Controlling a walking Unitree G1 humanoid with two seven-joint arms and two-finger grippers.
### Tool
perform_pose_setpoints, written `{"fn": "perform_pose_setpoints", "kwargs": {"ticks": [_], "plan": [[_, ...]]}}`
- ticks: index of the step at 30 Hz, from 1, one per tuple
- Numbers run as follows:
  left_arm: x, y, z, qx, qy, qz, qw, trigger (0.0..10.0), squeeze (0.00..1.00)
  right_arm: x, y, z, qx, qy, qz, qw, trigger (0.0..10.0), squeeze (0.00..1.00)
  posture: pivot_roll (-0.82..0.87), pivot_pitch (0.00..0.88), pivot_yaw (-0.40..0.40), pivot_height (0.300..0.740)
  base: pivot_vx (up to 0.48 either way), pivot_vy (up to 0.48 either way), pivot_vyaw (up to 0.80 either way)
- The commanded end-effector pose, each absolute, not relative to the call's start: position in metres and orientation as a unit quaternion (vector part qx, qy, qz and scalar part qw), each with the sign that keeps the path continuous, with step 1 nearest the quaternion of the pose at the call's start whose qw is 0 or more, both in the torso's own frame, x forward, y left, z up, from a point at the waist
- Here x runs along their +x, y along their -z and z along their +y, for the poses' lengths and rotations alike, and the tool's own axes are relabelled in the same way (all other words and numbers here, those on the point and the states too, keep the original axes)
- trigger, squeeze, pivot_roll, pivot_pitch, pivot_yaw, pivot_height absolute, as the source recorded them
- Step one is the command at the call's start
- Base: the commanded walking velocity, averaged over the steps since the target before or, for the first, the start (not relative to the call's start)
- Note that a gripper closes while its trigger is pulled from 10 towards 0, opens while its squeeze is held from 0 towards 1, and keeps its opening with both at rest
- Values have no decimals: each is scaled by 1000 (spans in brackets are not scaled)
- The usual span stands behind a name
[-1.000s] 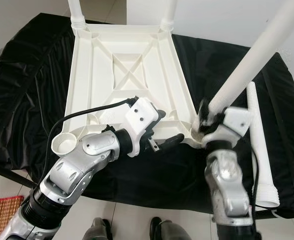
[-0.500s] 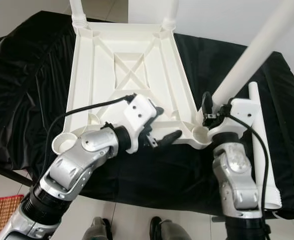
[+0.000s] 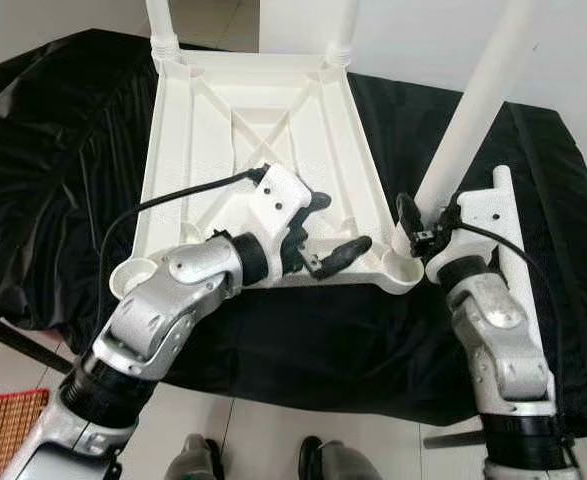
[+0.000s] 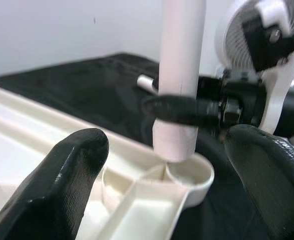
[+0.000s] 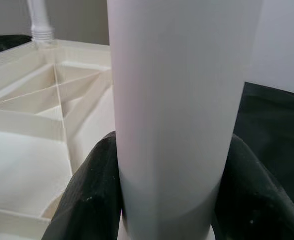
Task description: Building children table
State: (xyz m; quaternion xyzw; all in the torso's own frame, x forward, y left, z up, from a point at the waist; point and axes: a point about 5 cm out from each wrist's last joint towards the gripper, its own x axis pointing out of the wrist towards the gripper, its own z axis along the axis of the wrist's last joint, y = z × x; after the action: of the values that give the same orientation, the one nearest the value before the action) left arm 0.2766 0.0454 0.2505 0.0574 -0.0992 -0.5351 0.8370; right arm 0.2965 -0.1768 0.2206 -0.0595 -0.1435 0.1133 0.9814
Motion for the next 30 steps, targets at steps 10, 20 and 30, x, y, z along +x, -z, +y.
{"fn": "perform_pose_setpoints", "kwargs": {"ticks": [10, 20, 30], "plan": [[278, -273, 34, 7, 590, -123, 798, 10000, 0, 287, -231, -173, -43, -274, -137, 951, 10000, 0, 68, 163, -72, 740, 0, 0, 0], [273, -279, 22, -10, 622, -126, 773, 10000, 0, 277, -225, -163, -53, -362, -106, 925, 10000, 0, 63, 165, -78, 740, 0, 0, 0], [267, -282, 14, -19, 653, -121, 747, 10000, 0, 265, -218, -161, -79, -441, -62, 892, 10000, 0, 60, 169, -79, 740, 0, 0, 0]]}}
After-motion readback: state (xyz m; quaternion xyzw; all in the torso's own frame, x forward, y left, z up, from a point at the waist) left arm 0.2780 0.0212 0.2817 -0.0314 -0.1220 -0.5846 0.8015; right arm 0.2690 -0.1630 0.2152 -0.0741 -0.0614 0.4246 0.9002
